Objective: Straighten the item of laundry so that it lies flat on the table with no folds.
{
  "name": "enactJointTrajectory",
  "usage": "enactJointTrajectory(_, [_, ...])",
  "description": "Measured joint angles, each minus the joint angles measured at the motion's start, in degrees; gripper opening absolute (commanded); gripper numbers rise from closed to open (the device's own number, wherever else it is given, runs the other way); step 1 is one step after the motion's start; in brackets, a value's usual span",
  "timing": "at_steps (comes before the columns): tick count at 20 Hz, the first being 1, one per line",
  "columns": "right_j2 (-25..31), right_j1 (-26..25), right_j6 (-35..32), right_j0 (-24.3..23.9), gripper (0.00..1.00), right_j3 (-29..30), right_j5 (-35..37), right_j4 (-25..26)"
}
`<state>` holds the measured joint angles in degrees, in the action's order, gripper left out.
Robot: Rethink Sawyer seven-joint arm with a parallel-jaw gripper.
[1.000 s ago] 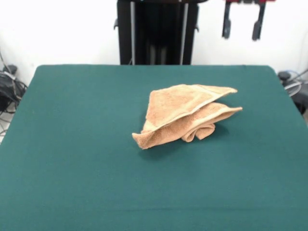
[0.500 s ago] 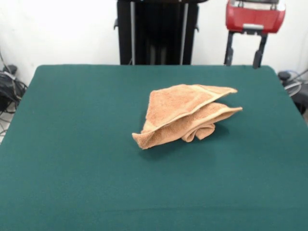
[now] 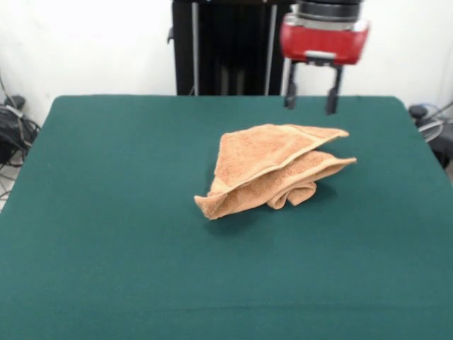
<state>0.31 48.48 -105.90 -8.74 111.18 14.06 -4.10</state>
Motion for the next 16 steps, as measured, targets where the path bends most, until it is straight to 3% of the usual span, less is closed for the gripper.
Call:
enactJointTrajectory(6, [0.99,1.01,0.0,-4.05,1.0,0.53,1.79,0.01])
enactJointTrajectory(16, [1.02,1.55,0.0,-2.64,1.0,0.6,3.49,0.08])
